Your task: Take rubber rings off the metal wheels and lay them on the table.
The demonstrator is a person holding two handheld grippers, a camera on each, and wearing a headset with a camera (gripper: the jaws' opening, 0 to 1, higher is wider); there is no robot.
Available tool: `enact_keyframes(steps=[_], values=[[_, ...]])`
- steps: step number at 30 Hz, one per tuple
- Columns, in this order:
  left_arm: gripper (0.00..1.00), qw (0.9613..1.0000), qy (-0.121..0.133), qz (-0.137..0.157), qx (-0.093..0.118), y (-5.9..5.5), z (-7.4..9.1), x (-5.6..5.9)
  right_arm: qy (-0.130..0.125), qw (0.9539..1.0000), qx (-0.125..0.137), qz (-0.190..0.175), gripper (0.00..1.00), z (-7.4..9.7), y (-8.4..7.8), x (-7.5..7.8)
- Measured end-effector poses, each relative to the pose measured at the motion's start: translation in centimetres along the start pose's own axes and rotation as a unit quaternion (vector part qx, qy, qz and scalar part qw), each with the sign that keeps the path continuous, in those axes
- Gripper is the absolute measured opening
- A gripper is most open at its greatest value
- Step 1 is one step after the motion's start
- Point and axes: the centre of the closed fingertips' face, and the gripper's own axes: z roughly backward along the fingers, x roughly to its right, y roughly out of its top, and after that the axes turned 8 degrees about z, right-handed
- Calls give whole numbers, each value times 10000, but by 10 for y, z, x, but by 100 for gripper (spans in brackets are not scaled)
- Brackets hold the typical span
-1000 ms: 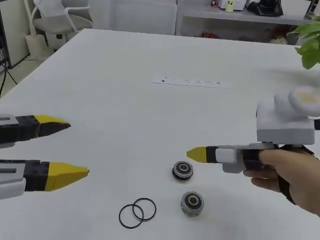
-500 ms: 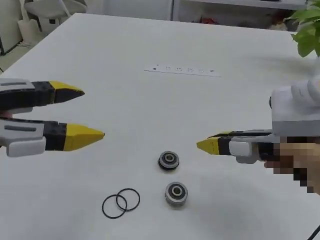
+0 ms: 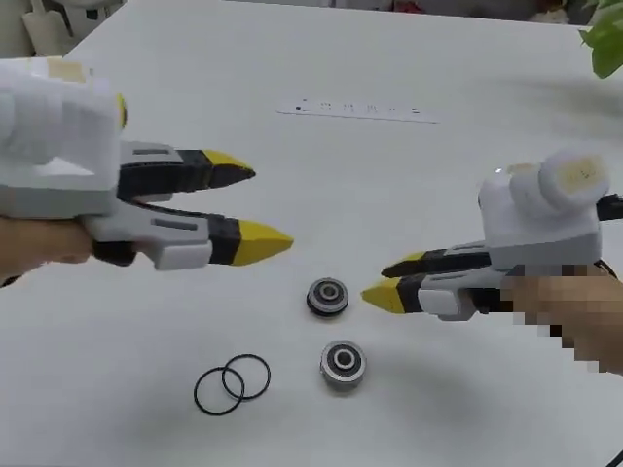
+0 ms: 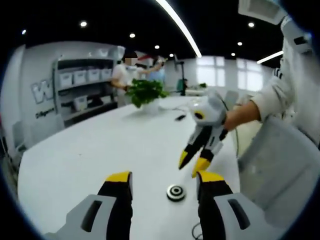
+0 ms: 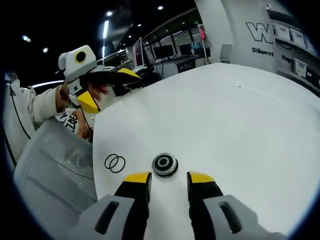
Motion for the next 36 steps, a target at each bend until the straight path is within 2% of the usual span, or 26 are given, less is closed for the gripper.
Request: enact_keyframes(steps=[4,8,10,13,18,21,25,29,31,32,33,34,36], values=[[49,9997,-39,-86,-224,-18,-20,0,106,9997,-85,193,28,-8,-2,-3],[47,9991,-137,-83,-399,-35,-37,6,135,9990,-200,366,27,-14,-8,-2],[41,9985,-158,-165,-491,-43,-44,9,131,9987,-289,400,26,-19,-14,-1],[35,9976,-213,-259,-610,-54,-52,15,138,9986,-322,401,25,-22,-18,-1],[32,9963,-199,-295,-779,-70,-61,18,68,9986,-273,441,24,-28,-20,-2],[29,9961,-89,-306,-824,-76,-64,14,1,9987,-215,457,24,-32,-21,-1],[26,9971,-59,2,-757,-79,-67,12,-46,9981,-192,592,23,-34,-20,-3],[22,9967,-3,26,-816,-85,-70,9,-22,9983,-117,565,22,-35,-17,-3],[20,9965,-7,148,-821,-86,-72,10,-28,9980,-134,617,22,-37,-18,-4],[20,9963,-37,115,-856,-88,-73,12,-44,9977,-142,663,21,-37,-19,-4],[19,9951,-67,-6,-990,-93,-71,13,-51,9976,-132,680,21,-36,-18,-4],[18,9960,-59,43,-887,-90,-72,12,-55,9975,-131,685,21,-36,-18,-4],[16,9961,-33,141,-868,-88,-74,10,-57,9977,-124,669,20,-36,-18,-4]])
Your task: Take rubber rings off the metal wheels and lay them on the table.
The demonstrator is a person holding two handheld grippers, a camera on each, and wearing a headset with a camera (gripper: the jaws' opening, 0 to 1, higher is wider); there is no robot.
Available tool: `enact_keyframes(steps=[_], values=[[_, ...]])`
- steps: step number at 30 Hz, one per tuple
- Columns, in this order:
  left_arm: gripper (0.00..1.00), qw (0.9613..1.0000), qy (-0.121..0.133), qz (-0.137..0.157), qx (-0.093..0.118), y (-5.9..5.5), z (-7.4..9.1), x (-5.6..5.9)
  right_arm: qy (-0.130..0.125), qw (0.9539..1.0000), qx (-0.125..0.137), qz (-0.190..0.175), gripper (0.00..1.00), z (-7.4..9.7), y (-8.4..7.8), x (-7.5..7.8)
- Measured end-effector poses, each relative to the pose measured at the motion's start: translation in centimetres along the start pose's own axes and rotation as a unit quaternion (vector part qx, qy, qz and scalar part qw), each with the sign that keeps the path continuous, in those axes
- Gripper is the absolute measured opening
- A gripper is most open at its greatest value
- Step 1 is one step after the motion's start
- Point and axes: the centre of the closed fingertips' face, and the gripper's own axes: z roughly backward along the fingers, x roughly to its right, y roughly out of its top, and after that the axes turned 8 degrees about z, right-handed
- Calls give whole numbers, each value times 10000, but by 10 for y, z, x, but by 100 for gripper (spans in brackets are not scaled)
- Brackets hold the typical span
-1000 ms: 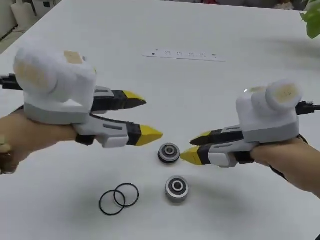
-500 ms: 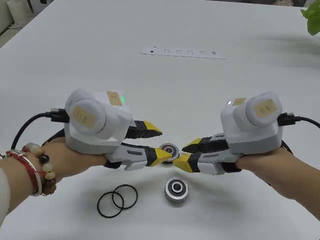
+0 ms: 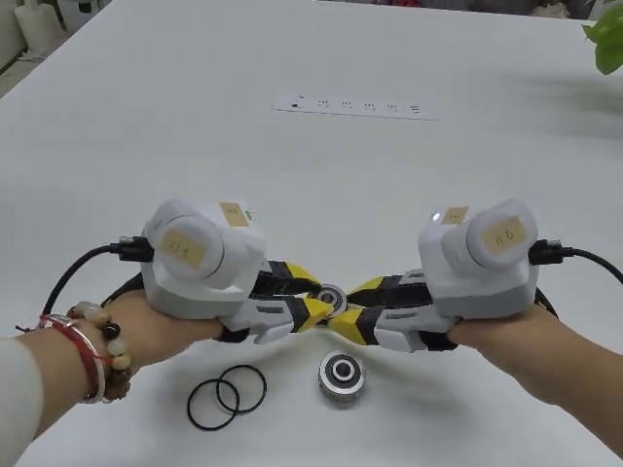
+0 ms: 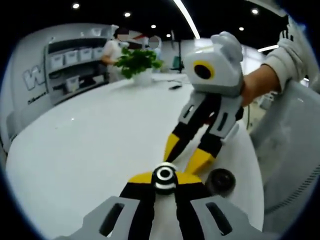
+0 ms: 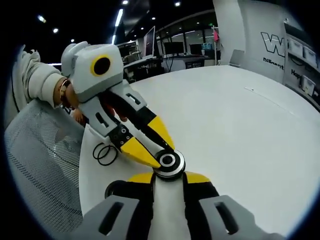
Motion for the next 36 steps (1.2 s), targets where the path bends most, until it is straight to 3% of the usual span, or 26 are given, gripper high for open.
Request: enact_keyframes(steps=[13,19,23,27,31,33,36], values=[[14,10000,-54,45,8,-2,1,3,76,10000,-11,46,16,3,-2,-3],[14,10000,-64,26,29,-2,1,6,188,9990,50,-400,11,5,-5,-5],[14,10000,-75,21,31,-3,1,7,184,9984,40,-534,0,5,-8,-4],[14,9999,-115,-27,29,-3,2,8,229,9964,11,-816,0,5,-9,-5],[14,9999,-126,-41,32,-3,2,9,178,9982,154,-551,19,4,-5,-7],[14,9999,-128,-34,36,-3,2,9,122,9988,290,-380,24,1,1,-8],[14,9999,-134,-33,38,-4,2,10,50,9996,232,-138,27,-3,2,-9]])
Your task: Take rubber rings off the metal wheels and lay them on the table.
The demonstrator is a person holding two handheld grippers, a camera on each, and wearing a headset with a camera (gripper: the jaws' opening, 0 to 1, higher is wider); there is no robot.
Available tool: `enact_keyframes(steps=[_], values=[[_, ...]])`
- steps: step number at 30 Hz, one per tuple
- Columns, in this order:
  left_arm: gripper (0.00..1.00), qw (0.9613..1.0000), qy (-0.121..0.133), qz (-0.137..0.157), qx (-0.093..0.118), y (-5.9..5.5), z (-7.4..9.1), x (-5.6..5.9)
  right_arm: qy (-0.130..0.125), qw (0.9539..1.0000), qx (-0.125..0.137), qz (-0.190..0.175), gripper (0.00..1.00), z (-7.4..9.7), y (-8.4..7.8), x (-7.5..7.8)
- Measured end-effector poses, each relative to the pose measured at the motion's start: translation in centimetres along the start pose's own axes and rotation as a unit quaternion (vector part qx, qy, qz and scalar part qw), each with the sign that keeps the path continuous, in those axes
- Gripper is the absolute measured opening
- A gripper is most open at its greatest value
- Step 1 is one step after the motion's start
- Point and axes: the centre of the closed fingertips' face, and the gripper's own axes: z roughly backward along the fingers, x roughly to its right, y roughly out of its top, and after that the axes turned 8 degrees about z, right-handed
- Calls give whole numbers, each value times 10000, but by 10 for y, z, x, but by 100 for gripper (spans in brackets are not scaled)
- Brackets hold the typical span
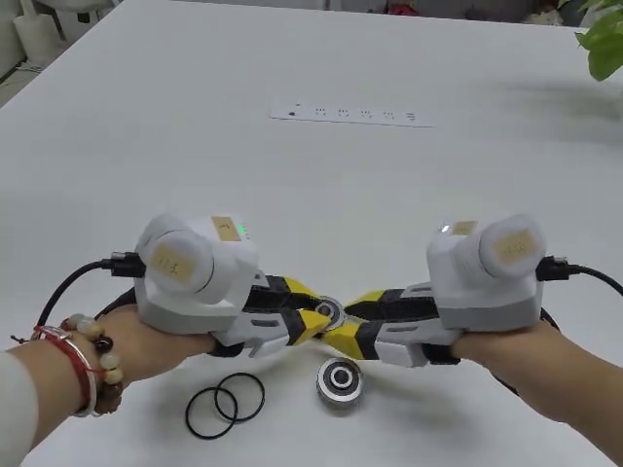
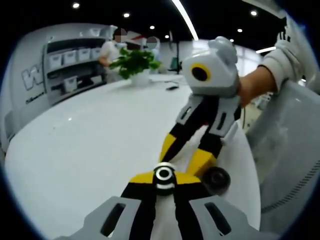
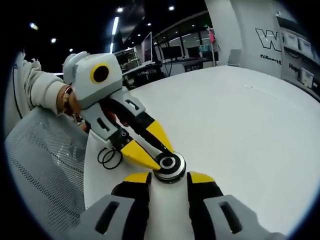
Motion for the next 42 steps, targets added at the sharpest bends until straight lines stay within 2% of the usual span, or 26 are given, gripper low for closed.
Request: enact_keyframes(steps=[2,11,29,33,34,35,37,38,41,42], values=[[14,10000,-3,-7,5,0,0,0,-66,9999,31,142,27,-2,2,1],[14,10000,-18,-12,19,0,1,1,65,9997,10,239,21,4,-3,1],[13,9999,-23,107,3,-1,3,1,156,9998,-13,106,10,9,-6,0],[13,10000,-47,52,4,-2,3,1,169,9999,16,0,11,9,-6,-1],[13,10000,-50,45,9,-2,3,1,157,9999,40,0,15,8,-5,-1],[13,10000,-48,45,13,-2,3,1,105,9999,123,-9,24,8,-2,0],[13,10000,-48,40,19,-1,3,1,51,9997,236,88,34,5,3,-1],[13,10000,-48,40,21,-1,3,1,4,9996,238,182,35,3,4,0],[13,10000,-41,32,28,-2,3,1,-27,9991,252,337,28,0,7,0],[13,10000,-41,29,26,-2,3,1,-37,9992,184,341,27,0,5,-1]])
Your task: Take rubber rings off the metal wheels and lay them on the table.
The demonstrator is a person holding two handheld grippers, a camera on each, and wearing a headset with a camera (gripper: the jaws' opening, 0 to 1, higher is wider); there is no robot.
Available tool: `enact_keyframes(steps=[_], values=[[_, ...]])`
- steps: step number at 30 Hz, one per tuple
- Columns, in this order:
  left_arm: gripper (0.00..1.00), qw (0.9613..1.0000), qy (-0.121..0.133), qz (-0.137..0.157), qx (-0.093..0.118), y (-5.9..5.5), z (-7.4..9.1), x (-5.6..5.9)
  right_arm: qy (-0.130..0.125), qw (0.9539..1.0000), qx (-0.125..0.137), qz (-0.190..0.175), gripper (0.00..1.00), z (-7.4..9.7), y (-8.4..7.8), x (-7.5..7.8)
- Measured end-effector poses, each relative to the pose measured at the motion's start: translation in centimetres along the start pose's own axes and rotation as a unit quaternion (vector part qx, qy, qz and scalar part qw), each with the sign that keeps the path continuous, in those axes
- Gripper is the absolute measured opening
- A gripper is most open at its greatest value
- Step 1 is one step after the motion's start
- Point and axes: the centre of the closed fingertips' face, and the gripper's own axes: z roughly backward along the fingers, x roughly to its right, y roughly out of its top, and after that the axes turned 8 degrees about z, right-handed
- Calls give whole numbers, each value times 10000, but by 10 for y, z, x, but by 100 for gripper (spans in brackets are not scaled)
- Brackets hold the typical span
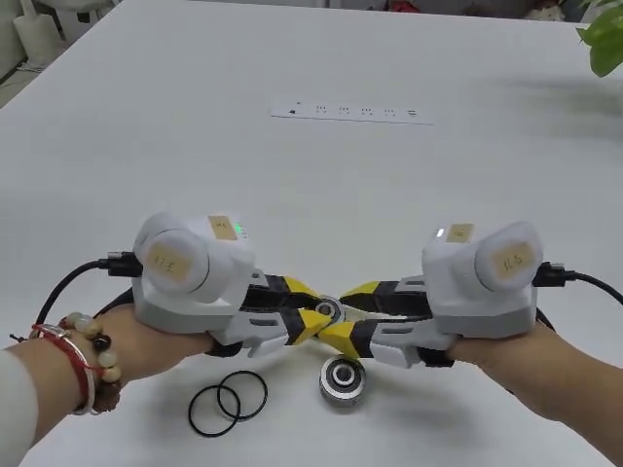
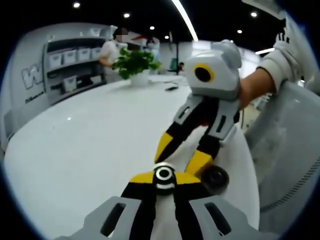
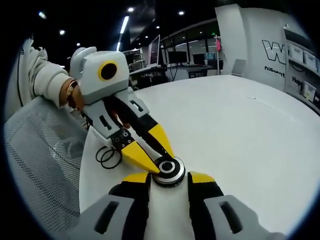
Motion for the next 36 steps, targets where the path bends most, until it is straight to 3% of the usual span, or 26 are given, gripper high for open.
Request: enact_keyframes(steps=[8,9,27,32,36], values=[[13,10000,2,20,6,0,-1,0,101,9998,-43,174,23,4,-3,0],[13,10000,2,27,5,0,-1,0,120,9997,-170,162,21,4,-8,-1],[13,10000,12,82,-12,-1,1,-1,199,9996,-155,-130,7,9,-11,-1],[13,10000,-14,18,-15,-1,2,0,164,9995,-161,-211,10,9,-10,0],[13,10000,-19,7,-8,-1,2,0,95,9997,82,-201,26,6,-1,0]])
